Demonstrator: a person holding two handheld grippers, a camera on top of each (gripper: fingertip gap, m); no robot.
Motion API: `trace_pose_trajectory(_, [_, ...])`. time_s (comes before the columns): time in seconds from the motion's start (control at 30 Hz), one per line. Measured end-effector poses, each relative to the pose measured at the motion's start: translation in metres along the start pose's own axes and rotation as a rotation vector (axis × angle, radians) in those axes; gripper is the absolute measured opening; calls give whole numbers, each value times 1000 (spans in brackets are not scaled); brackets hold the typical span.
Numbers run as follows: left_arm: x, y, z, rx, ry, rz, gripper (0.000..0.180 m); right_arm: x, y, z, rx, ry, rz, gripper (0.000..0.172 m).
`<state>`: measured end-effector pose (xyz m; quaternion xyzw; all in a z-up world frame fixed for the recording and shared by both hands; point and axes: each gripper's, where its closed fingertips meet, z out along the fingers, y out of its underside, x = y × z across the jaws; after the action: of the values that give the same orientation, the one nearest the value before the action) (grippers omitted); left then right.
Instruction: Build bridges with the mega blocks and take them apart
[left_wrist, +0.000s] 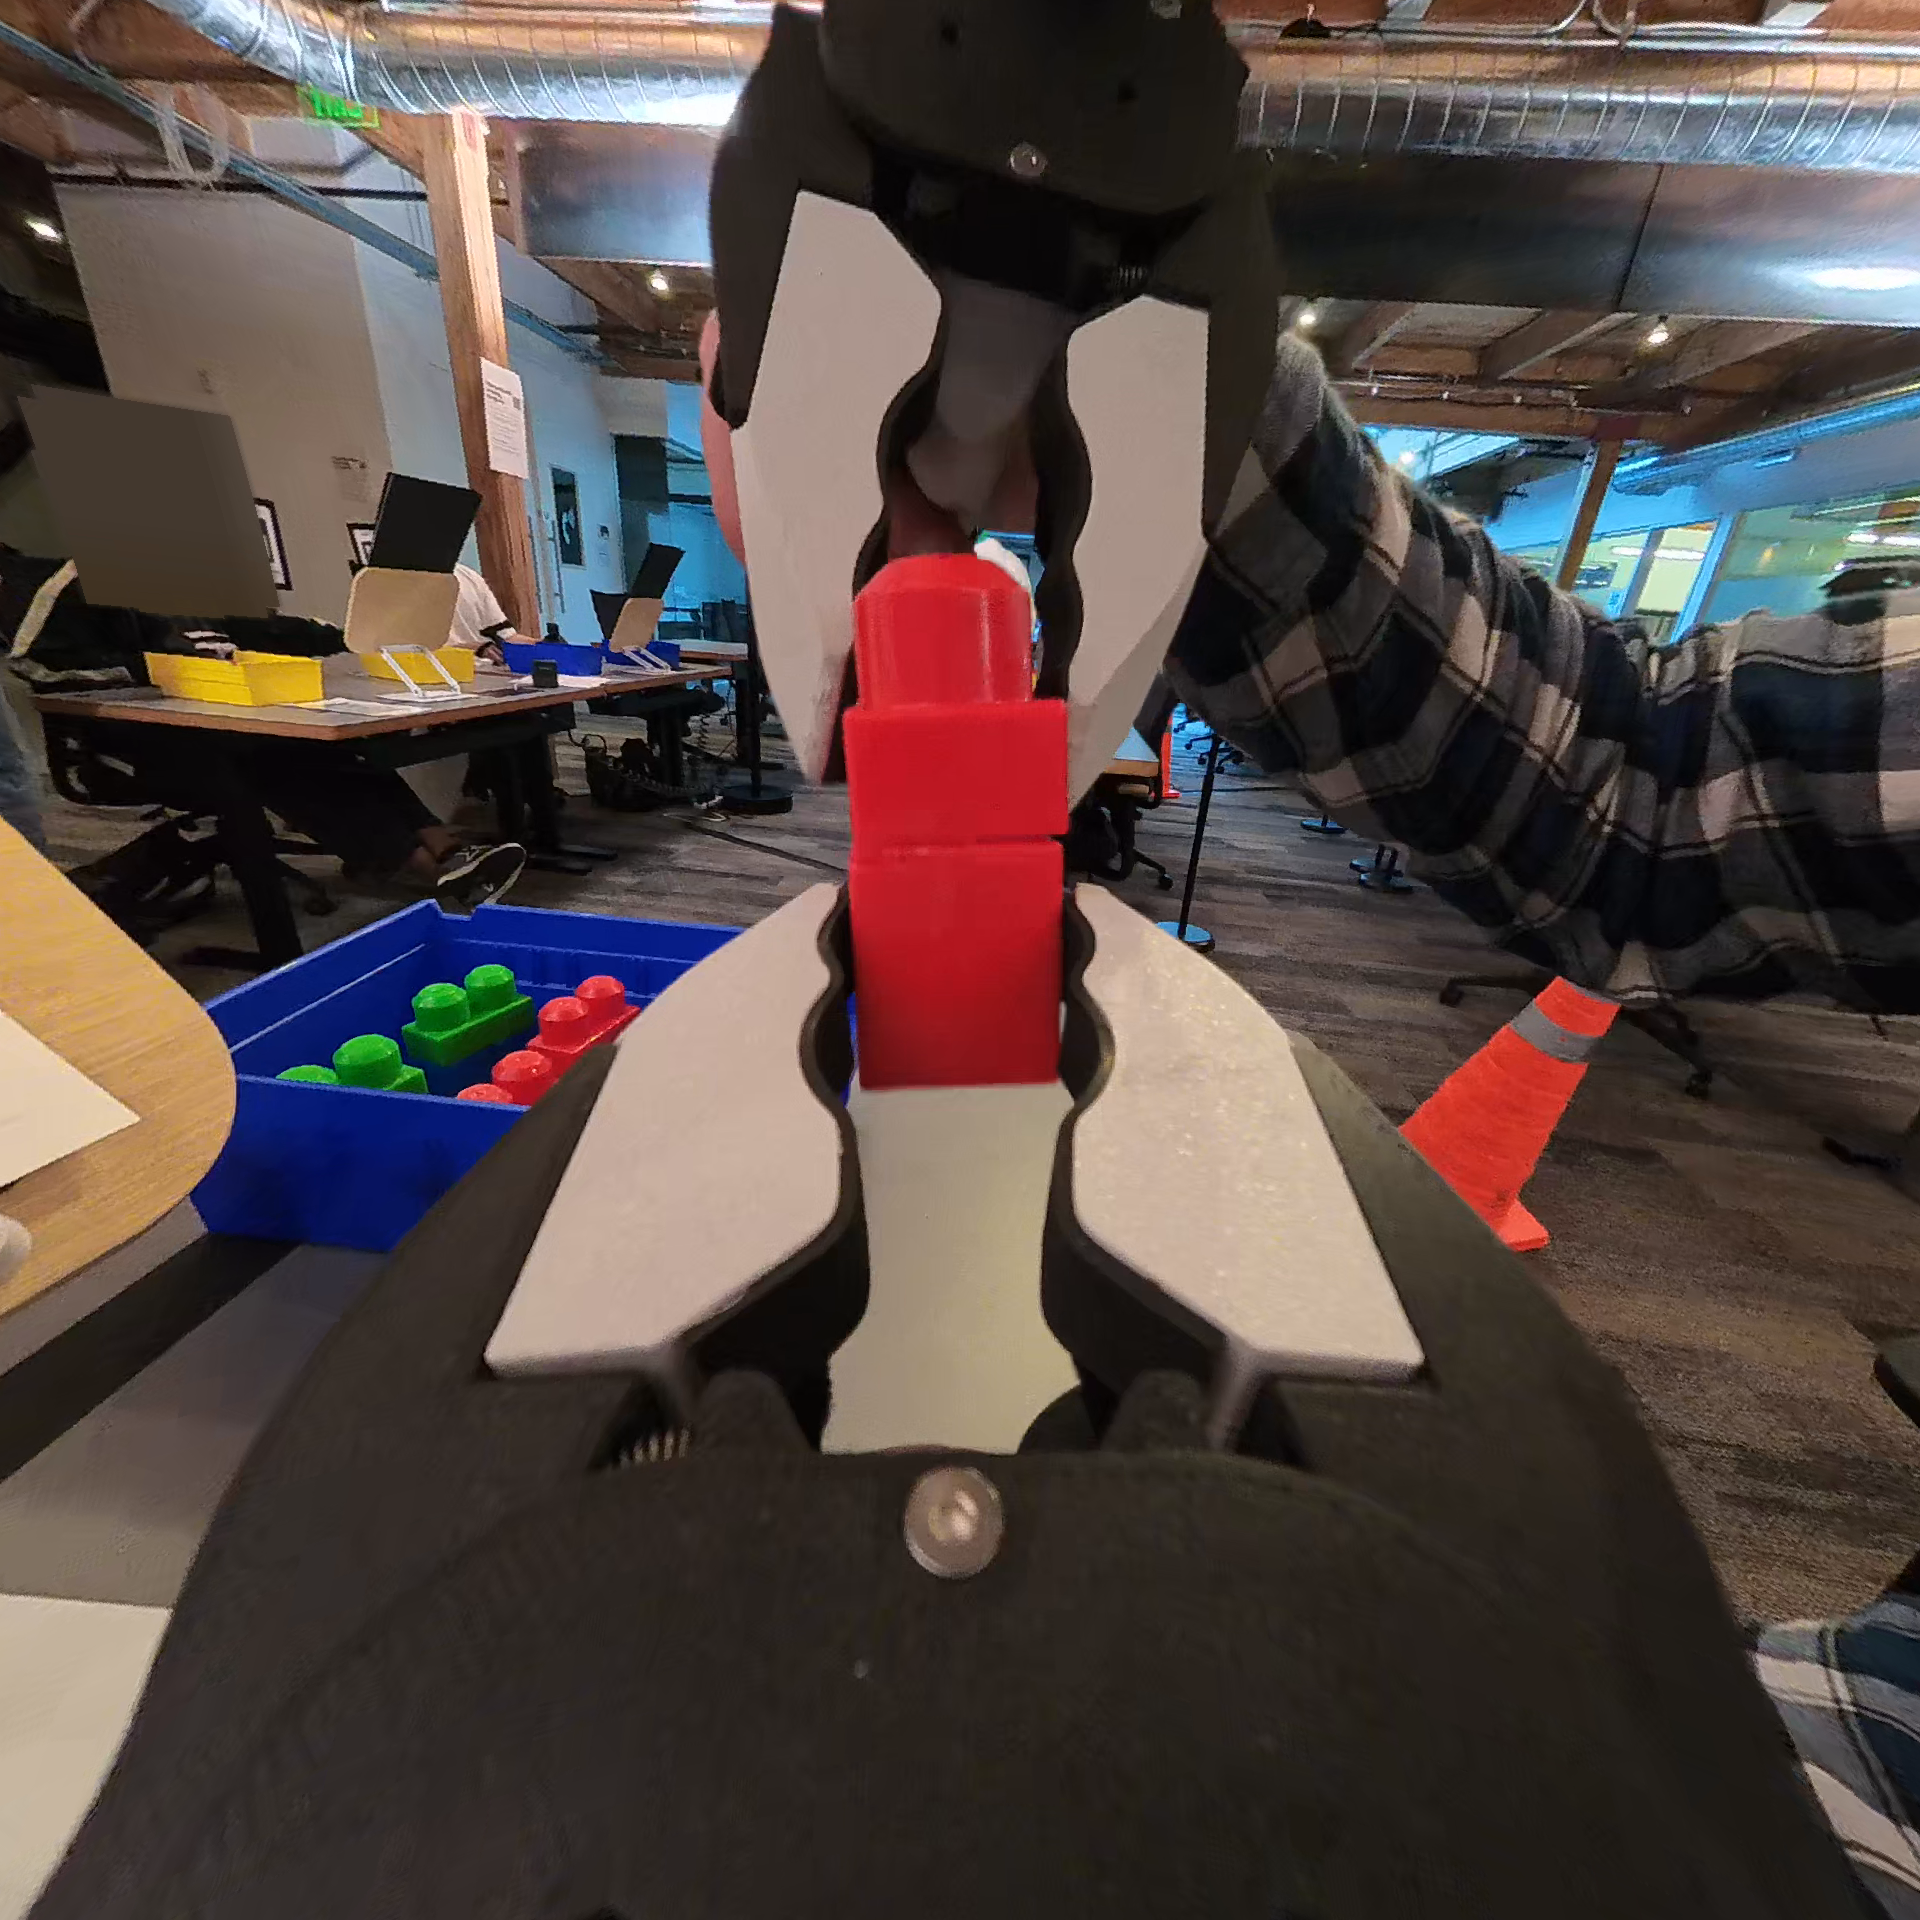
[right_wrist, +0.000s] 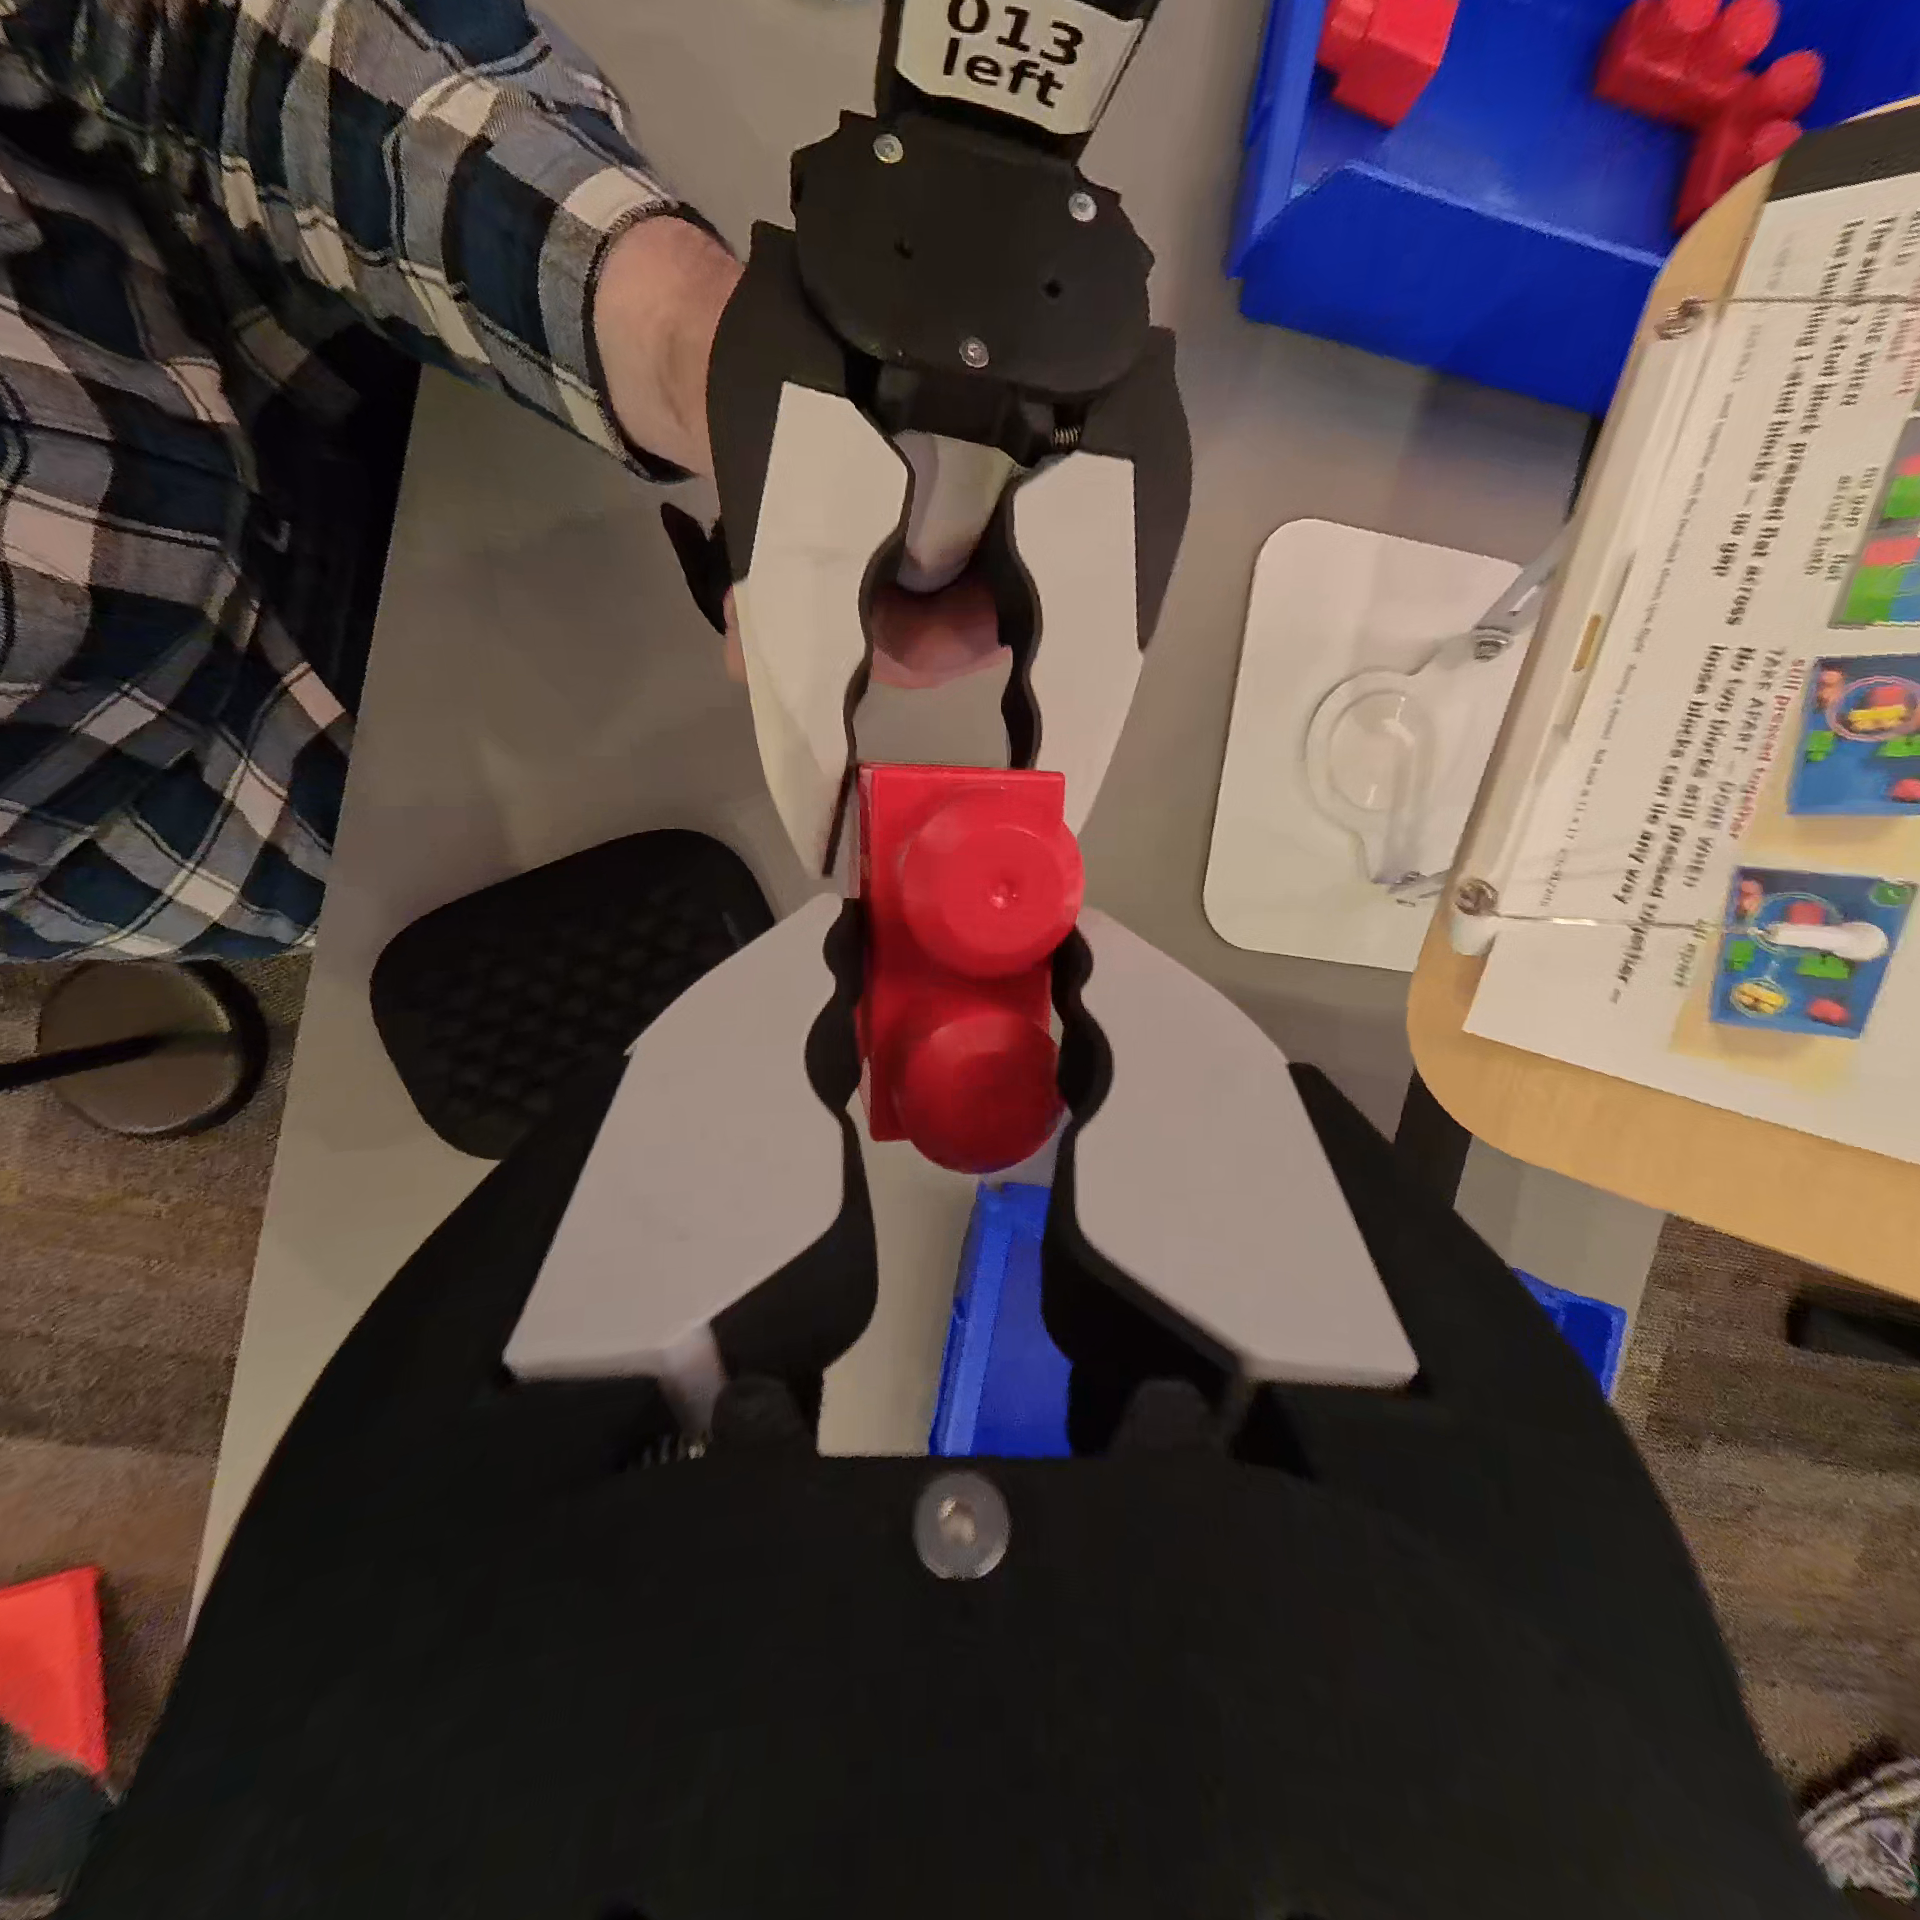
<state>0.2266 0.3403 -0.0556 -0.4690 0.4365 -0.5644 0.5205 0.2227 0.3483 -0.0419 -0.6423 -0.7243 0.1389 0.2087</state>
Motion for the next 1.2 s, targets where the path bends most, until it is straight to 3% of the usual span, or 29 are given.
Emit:
trace_pose_trajectory(0.13, [-12, 9, -13, -49, -50, 26, 36, 14, 49, -28, -68, 111, -4, 35])
trace_pose_trajectory(0.27, [-23, 23, -33, -57, -79, 0, 22, 38, 158, -43, -276, 200, 93, 36])
trace_pose_trajectory(0.43, [-35, 43, -37, -28, -81, -75, 17, 53, 275, -6, -408, 162, 204, 36])
trace_pose_trajectory(0.63, [-40, 57, -34, -71, -87, -70, 14, 73, 335, 46, -392, 144, 240, 36])
trace_pose_trajectory(0.77, [-44, 56, -34, -66, -91, -76, 14, 82, 353, 68, -424, 123, 236, 36])
trace_pose_trajectory(0.83, [-44, 56, -33, -73, -92, -66, 14, 86, 366, 72, -487, 126, 238, 52])
trace_pose_trajectory(0.93, [-44, 55, -34, -76, -92, -56, 14, 91, 364, 62, -491, 160, 251, 61])
trace_pose_trajectory(1.03, [-42, 46, -38, -65, -98, -34, 15, 95, 334, 32, -422, 270, 234, 63])
trace_pose_trajectory(1.2, [-39, 21, -52, -58, -160, 60, 18, 77, 232, -10, -311, 475, 100, 48])
